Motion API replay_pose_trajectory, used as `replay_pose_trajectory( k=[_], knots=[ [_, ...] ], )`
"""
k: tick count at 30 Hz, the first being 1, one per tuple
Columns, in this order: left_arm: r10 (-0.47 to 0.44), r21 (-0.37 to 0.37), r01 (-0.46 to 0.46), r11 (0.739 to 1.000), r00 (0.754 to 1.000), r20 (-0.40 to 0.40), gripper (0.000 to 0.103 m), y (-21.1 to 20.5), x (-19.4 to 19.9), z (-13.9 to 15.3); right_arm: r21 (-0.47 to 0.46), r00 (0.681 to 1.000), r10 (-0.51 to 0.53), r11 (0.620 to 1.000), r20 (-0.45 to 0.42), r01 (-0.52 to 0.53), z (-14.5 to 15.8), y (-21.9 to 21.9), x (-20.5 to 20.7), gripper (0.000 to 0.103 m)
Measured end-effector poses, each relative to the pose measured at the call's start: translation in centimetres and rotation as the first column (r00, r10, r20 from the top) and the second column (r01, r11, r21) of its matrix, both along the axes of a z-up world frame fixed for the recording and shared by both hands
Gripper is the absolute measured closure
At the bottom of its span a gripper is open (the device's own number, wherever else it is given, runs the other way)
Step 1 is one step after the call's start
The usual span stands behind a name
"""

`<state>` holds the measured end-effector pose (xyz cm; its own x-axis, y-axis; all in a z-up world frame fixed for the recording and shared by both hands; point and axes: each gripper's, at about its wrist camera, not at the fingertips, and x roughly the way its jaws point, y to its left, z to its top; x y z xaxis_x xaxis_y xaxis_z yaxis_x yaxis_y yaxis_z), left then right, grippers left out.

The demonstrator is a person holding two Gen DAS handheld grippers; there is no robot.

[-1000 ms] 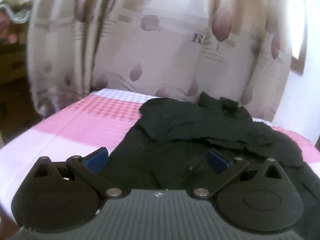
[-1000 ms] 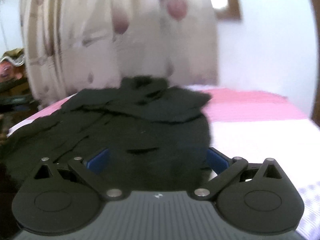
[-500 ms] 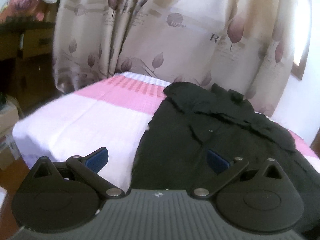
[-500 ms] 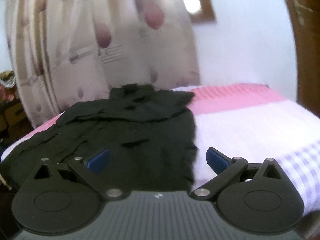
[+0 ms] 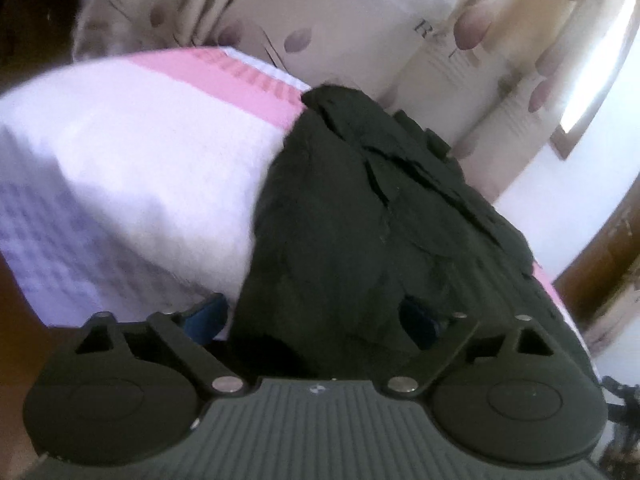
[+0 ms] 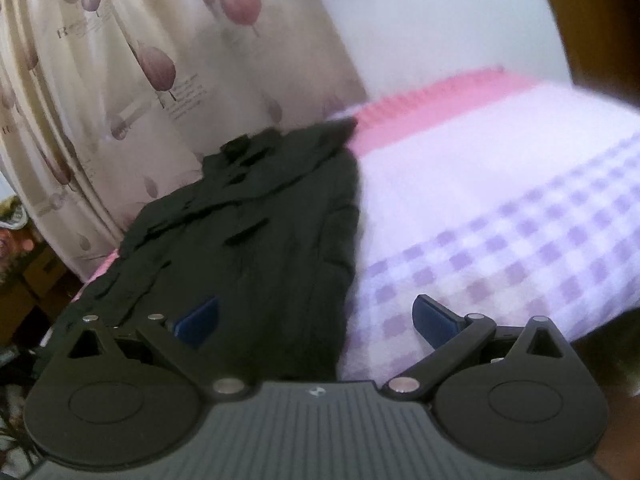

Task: Fold large clothes
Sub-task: 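Smooth the folded jacket side with both grippers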

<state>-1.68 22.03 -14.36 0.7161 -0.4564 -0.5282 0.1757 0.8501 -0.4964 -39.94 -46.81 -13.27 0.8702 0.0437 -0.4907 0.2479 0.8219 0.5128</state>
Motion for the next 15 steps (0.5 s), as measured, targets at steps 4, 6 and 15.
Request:
replay_pose_trajectory(
  k=[4, 6, 15],
  knots=[
    [-0.032, -0.041, 0.031, 0.999, 0.998, -0.047, 0.043, 0.3, 0.5, -1.1, 0.017, 0.999, 0.050, 0.999, 0.007, -0.050, -0.1, 1.5, 2.2, 0.010],
    [-0.043, -0.052, 0.041, 0.998, 0.998, -0.048, 0.057, 0.1, 0.6, -1.2, 0.017, 0.997, 0.077, 0.997, -0.024, -0.077, -0.5, 1.7, 2.5, 0.030],
    [-0.066, 0.013, 0.066, 0.998, 0.998, -0.013, 0.050, 0.2, 0.3, -0.8, 0.044, 0.993, 0.110, 0.993, -0.033, -0.109, 0.2, -4.5, -8.2, 0.066]
  ],
)
